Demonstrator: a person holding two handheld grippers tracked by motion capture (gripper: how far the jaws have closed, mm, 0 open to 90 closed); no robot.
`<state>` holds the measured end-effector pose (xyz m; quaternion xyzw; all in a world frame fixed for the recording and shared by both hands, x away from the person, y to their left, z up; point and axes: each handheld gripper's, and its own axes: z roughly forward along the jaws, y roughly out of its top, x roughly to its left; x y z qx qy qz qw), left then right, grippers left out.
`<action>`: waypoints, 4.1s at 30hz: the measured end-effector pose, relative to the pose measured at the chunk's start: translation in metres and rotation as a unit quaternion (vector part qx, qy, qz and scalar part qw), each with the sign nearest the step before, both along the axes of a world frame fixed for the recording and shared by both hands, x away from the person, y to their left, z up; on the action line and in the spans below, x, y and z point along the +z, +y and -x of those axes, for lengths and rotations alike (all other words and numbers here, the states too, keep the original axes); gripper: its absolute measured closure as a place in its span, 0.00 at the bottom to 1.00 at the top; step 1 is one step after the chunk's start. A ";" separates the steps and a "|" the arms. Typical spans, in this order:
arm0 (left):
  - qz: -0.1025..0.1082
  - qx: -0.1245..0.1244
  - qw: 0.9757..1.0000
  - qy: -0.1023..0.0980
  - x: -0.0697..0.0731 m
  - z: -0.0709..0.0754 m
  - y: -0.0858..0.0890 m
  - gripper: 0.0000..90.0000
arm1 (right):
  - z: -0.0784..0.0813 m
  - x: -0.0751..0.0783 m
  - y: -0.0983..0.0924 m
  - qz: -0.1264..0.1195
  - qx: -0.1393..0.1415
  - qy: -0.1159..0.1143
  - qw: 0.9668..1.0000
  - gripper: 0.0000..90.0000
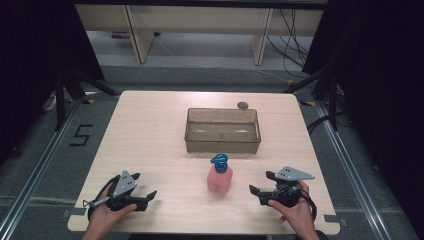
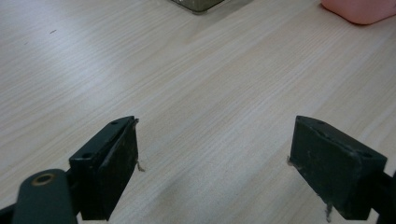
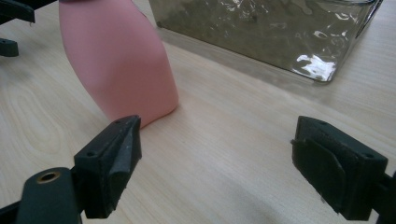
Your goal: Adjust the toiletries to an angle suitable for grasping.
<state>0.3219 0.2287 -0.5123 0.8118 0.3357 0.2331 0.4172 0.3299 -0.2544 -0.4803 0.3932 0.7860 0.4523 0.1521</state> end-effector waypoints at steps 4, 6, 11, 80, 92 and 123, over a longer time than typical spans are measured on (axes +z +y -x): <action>-0.001 0.000 1.000 -0.003 0.000 0.000 0.000 0.17 | 0.001 0.000 0.002 -0.010 -0.002 0.009 1.000 0.19; 0.002 -0.001 1.000 -0.001 0.001 0.000 0.000 0.17 | 0.002 0.000 0.003 -0.011 -0.003 0.014 1.000 0.19; 0.002 -0.001 1.000 -0.002 0.001 0.000 0.000 0.17 | 0.000 0.000 0.003 -0.011 0.007 0.003 1.000 0.19; 0.006 0.004 1.000 0.002 -0.001 0.000 0.000 0.16 | -0.003 0.031 0.061 -0.046 0.077 -0.069 0.994 0.23; 0.006 0.005 1.000 0.002 -0.001 0.000 0.000 0.16 | -0.007 0.032 0.068 -0.044 0.083 -0.068 0.993 0.24; 0.006 0.015 1.000 0.004 0.000 -0.002 0.002 0.16 | -0.022 0.031 0.088 -0.039 0.114 -0.073 0.990 0.29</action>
